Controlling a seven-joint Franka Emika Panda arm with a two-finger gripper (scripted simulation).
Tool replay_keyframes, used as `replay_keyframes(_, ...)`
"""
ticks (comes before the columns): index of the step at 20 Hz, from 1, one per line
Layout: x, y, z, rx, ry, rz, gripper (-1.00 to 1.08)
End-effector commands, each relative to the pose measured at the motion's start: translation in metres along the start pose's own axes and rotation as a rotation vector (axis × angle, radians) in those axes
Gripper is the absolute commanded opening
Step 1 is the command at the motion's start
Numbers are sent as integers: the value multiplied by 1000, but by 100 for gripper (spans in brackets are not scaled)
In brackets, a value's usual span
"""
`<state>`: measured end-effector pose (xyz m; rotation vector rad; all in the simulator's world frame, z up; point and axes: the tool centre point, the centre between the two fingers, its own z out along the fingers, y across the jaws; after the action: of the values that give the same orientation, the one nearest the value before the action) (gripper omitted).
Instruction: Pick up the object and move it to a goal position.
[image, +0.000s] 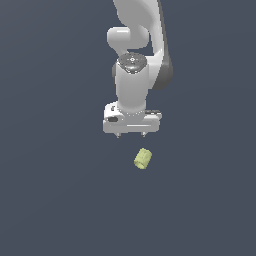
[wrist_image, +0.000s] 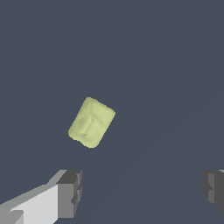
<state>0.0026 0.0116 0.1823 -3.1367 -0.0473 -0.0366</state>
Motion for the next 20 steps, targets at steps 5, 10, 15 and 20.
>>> replay_keyframes(5, 0, -4, 1, -1, -3, -20, 100)
replay_keyframes(10, 0, -16, 4, -4, -10, -75, 100)
replay_keyframes(15, 0, -17, 4, -4, -11, -78, 100)
replay_keyframes(20, 1, -18, 6, -4, -11, -63, 100)
